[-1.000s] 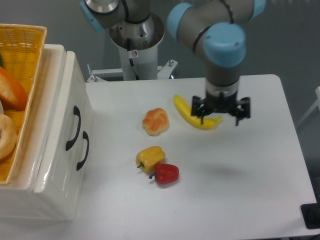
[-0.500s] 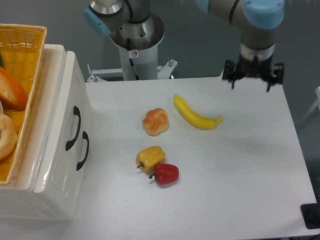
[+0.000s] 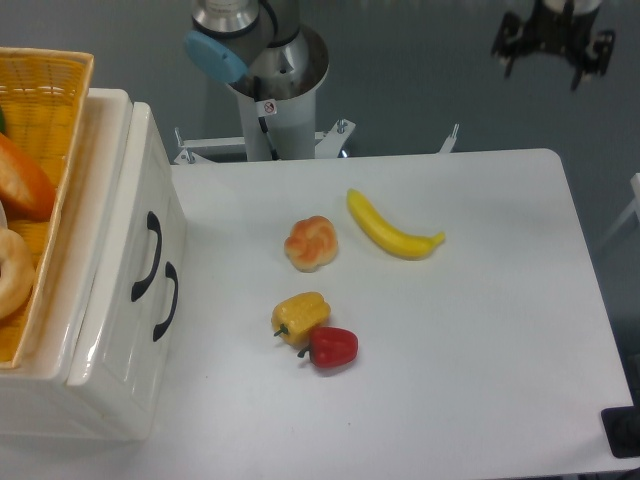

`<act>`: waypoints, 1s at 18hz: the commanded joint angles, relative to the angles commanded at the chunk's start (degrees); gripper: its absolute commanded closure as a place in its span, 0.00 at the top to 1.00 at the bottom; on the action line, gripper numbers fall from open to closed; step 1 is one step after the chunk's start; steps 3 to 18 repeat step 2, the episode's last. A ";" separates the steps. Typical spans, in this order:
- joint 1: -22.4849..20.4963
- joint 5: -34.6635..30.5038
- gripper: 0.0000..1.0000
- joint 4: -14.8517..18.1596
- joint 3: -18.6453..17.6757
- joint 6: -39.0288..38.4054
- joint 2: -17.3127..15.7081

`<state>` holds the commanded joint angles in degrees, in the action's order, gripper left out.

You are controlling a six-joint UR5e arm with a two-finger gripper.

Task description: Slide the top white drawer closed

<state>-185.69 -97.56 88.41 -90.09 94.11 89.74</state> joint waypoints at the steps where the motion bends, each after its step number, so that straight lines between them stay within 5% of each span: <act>1: -1.59 -0.09 1.00 0.53 0.00 2.37 -0.44; 18: -3.25 -0.09 1.00 1.06 -0.09 4.75 -0.53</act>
